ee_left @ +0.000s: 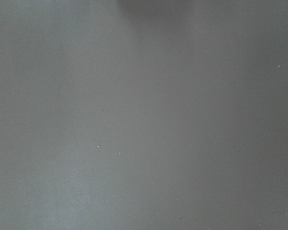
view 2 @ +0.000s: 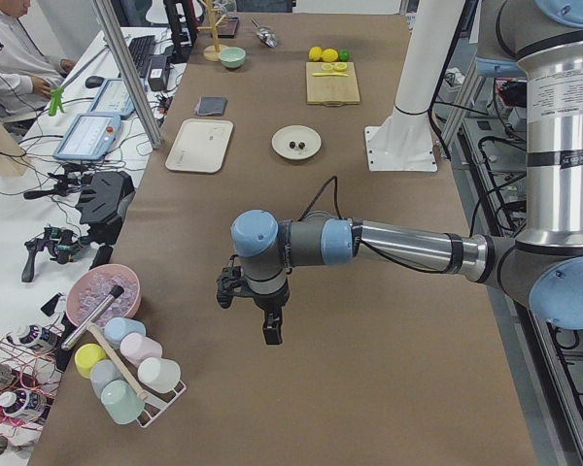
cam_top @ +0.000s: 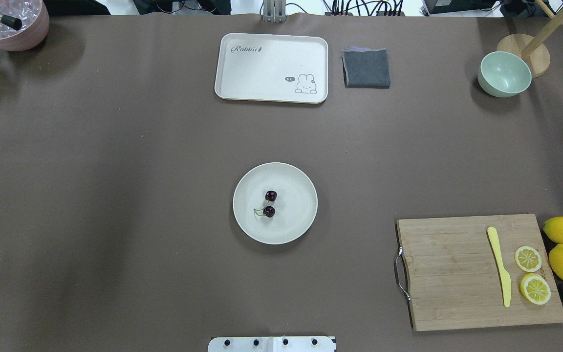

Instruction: Place red cherry on plate

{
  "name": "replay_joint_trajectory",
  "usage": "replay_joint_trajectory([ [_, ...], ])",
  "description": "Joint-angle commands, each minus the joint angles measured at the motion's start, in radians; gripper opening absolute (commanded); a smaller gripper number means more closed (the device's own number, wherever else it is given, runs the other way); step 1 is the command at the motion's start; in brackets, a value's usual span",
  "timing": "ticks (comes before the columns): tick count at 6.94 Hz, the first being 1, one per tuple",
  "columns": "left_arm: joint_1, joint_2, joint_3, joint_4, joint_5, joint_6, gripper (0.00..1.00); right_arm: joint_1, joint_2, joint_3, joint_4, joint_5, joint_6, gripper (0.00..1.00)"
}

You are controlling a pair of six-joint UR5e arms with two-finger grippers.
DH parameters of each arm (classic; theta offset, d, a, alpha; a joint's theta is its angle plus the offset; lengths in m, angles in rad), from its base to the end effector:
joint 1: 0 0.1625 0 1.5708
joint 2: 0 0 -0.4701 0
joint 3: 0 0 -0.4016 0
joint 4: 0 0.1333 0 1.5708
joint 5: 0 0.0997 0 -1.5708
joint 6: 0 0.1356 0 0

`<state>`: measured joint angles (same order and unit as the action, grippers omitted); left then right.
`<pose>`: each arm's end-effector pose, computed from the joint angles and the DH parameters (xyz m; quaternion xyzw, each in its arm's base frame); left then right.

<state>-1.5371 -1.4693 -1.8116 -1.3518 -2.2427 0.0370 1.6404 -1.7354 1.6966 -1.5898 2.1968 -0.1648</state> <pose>-0.0340 -0.4424 0.6881 -0.0371 0.3295 0.0202 0.9432 0.0828 -0.4127 0.7573 0.0087 -0.3089 -0.0364 0.9504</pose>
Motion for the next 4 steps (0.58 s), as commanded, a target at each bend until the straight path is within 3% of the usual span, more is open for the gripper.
replay_joint_trajectory([
  [1,0.002,-0.002,0.0,-0.001,0.0,0.0,0.98,0.007,0.01,-0.012,0.007,0.003,-0.001,1.0],
  [4,0.002,-0.005,-0.003,-0.003,0.0,0.0,0.98,0.007,-0.019,-0.035,0.007,0.001,-0.008,1.0],
])
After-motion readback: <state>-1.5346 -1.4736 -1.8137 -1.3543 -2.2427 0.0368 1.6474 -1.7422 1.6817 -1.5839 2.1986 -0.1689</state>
